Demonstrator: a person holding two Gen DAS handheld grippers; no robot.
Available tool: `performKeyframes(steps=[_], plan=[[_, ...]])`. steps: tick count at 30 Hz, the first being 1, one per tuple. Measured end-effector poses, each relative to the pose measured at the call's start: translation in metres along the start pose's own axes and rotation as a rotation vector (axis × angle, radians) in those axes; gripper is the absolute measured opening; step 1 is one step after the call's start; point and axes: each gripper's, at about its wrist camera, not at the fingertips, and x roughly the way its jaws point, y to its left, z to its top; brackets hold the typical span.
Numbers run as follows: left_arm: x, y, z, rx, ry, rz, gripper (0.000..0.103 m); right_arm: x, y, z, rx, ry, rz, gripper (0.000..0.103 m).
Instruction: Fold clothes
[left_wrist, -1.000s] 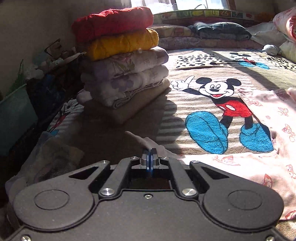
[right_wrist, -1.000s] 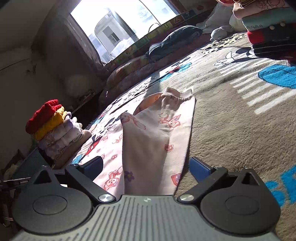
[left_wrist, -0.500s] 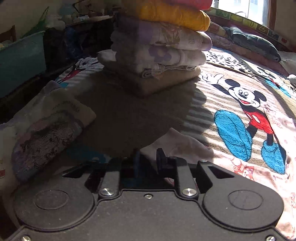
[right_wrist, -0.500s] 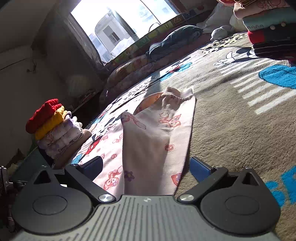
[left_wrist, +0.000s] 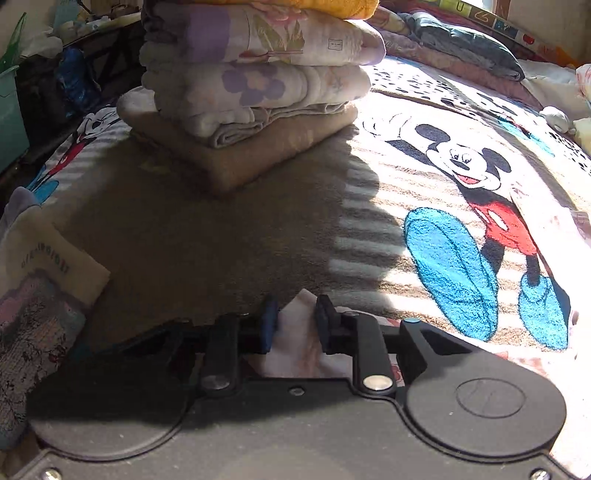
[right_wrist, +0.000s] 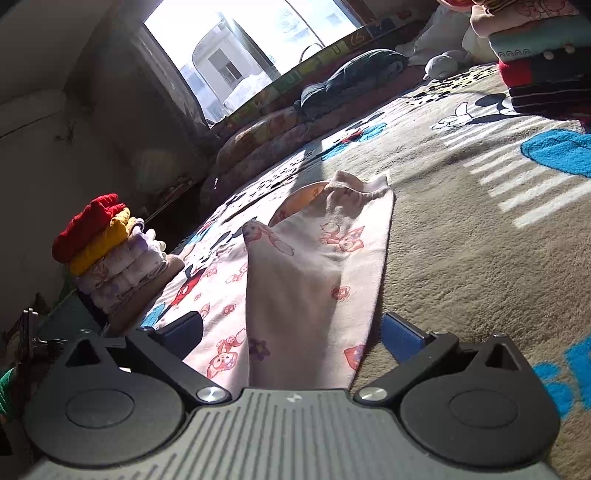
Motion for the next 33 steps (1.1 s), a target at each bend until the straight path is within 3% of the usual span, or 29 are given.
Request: performKeyframes(steps=[2, 4, 5, 9, 14, 17, 20, 23, 27, 31, 33], plan=[[-0.006, -0.006, -0.003, 0.062, -0.045, 0.021, 0.004, 0.001, 0.0, 0.0, -0.001, 0.0, 0.001, 0.102], [-0.017, -0.004, -0.01, 0.054, -0.164, 0.013, 0.004, 0.001, 0.0, 0.0, -0.002, 0.0, 0.002, 0.102], [-0.017, -0.004, -0.014, 0.045, -0.182, 0.027, 0.005, 0.001, 0.0, 0.0, -0.002, 0.0, 0.002, 0.102], [-0.027, -0.008, -0.024, 0.041, -0.196, 0.087, 0.015, 0.0, -0.001, 0.0, -0.001, -0.001, 0.004, 0.102], [-0.048, -0.015, -0.036, 0.022, -0.231, 0.159, 0.015, 0.001, 0.0, 0.0, -0.003, 0.0, 0.002, 0.102], [-0.052, -0.027, -0.051, -0.012, -0.197, 0.116, 0.016, 0.0, 0.0, 0.0, -0.002, -0.003, 0.006, 0.102], [-0.045, -0.033, -0.062, -0.032, -0.156, 0.119, 0.036, -0.002, 0.0, 0.0, 0.003, -0.01, 0.013, 0.102], [-0.043, -0.04, -0.062, -0.053, -0.119, 0.133, 0.038, -0.012, 0.0, 0.0, 0.014, -0.048, 0.029, 0.101], [-0.059, -0.073, -0.067, -0.054, -0.148, 0.023, 0.064, -0.023, 0.001, 0.001, 0.019, -0.09, 0.032, 0.1], [-0.07, -0.111, -0.075, -0.045, -0.166, -0.089, 0.064, -0.032, 0.003, 0.0, 0.025, -0.108, 0.039, 0.098], [-0.075, -0.13, -0.079, -0.04, -0.174, -0.144, 0.063, -0.035, 0.004, 0.0, 0.025, -0.112, 0.032, 0.091]])
